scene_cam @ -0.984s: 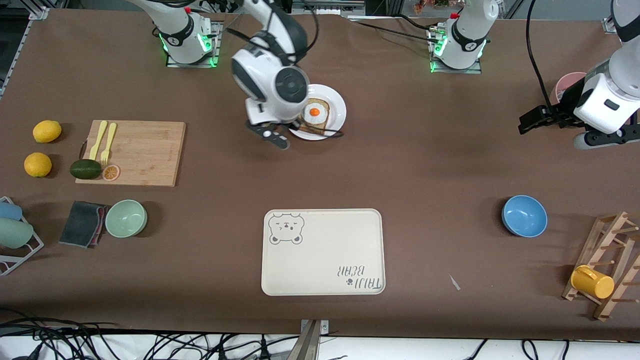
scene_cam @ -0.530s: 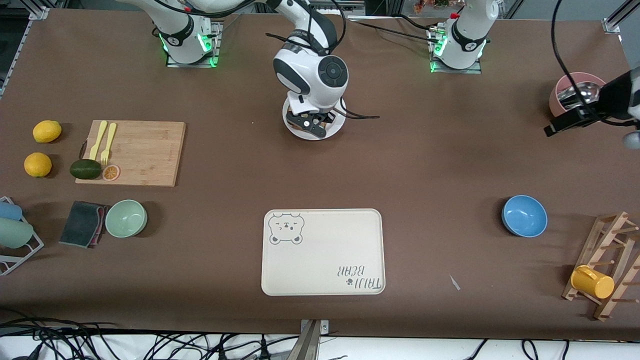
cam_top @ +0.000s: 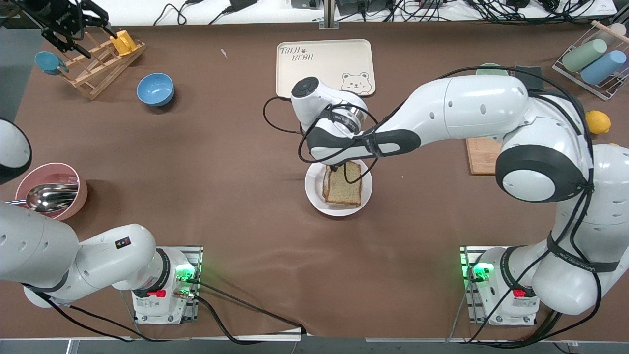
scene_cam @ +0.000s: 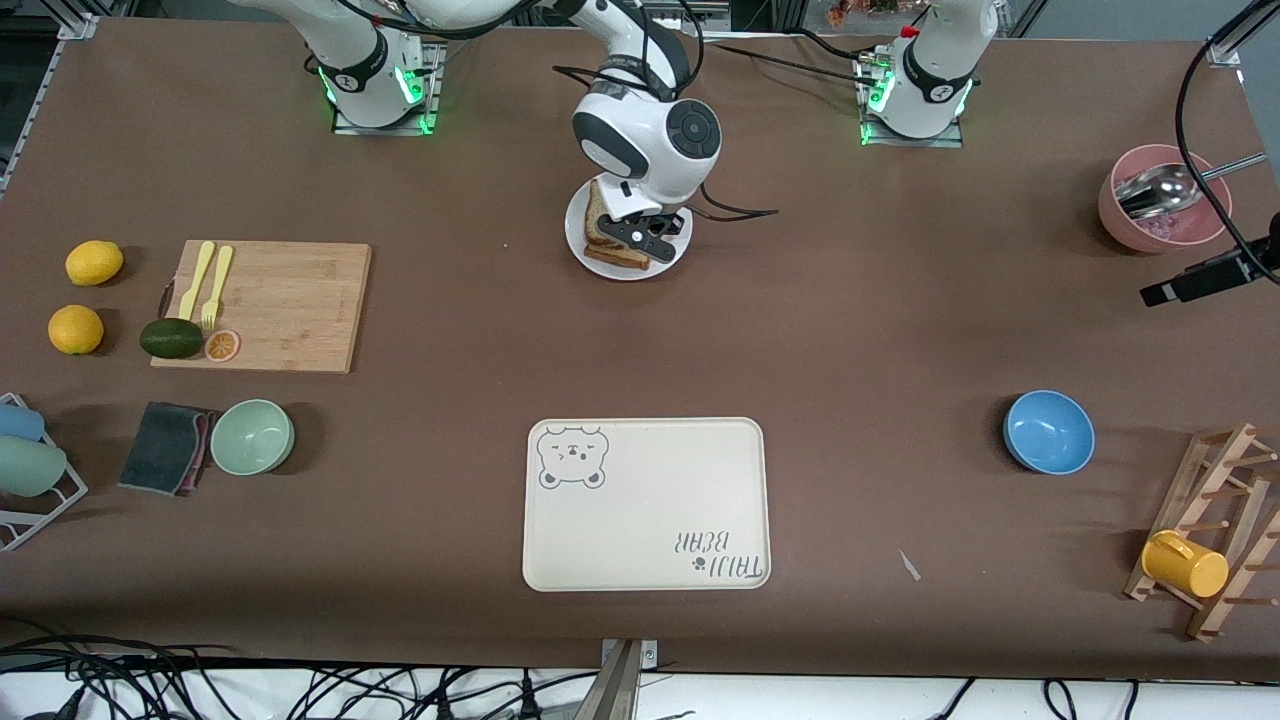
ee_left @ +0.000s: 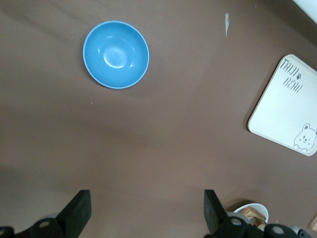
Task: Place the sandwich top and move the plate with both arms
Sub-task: 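Open the right gripper and withdraw while the left gripper moves toward the plate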
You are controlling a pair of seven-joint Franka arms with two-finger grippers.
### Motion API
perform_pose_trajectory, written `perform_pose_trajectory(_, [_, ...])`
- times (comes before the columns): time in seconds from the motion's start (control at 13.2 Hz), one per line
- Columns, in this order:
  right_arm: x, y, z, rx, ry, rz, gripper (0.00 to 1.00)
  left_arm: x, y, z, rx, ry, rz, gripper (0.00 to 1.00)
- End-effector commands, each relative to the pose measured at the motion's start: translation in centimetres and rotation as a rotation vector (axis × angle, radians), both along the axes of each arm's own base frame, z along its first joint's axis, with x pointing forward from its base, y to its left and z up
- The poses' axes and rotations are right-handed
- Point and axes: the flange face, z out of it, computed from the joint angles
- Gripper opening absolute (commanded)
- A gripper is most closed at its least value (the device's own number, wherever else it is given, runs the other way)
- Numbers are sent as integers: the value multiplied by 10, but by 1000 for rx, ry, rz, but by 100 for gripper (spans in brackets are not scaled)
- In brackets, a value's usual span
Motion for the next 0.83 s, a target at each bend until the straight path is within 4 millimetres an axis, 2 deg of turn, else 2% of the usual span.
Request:
perform_pose_trajectory(0.0, [15, 8, 13, 7, -46, -11, 100, 12, 7, -37, -126, 5, -113, 100])
perform_pose_trajectory(0.15, [28, 10, 33, 31, -62, -27, 100, 8, 24, -77, -254, -17, -194, 100])
perform_pose_trajectory(0.3, [50, -2, 56, 26, -70, -39, 100, -4, 31, -120, -355, -42, -297, 100])
perform_pose_trajectory(0.53, [91, -42, 103, 34, -67, -11, 100, -17, 19, -155, -421, -27, -331, 100])
perform_pose_trajectory(0.68, [116, -78, 130, 29, -33, 47, 100, -20, -4, -174, -418, -15, -393, 97])
perform_pose_trajectory(0.76, [130, -97, 143, 46, -16, 66, 100, -19, -16, -176, -418, 0, -409, 97])
